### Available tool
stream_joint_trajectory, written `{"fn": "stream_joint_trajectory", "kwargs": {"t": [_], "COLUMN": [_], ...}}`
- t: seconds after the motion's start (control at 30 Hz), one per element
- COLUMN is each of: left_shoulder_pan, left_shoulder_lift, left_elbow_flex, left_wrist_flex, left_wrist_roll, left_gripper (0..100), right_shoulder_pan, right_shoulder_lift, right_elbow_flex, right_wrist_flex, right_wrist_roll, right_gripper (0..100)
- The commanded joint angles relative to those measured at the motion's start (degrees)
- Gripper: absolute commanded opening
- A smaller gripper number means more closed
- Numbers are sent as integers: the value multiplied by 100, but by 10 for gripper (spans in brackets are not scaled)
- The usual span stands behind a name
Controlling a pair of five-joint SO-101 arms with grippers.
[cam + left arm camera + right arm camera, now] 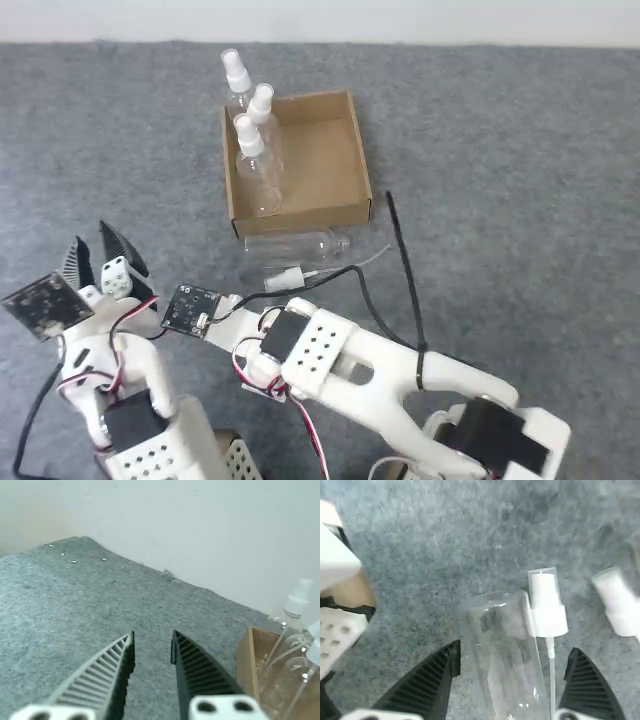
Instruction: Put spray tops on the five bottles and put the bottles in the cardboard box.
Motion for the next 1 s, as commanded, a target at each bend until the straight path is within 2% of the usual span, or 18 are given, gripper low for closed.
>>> {"fn": "stream_joint_trajectory", "kwargs": {"t": [0.0,0.17,0.53,0.73,0.97], "left_shoulder_pan": [-18,-9,-9,-9,-9], "left_shoulder_lift": [-105,-105,-105,-105,-105], "left_elbow_flex": [-75,-75,-75,-75,-75], "left_wrist_flex": [-185,-185,-185,-185,-185], "left_wrist_roll": [79,79,79,70,70], "left_gripper": [113,113,113,113,113], "right_shoulder_pan": [154,242,453,462,470], "right_shoulder_lift": [40,295,1077,1033,637], "right_elbow_flex": [-193,-193,-571,-607,-563], "right_wrist_flex": [-127,-127,-84,-127,-75], "right_wrist_roll": [114,554,659,695,659], "right_gripper": [285,285,280,113,99]}}
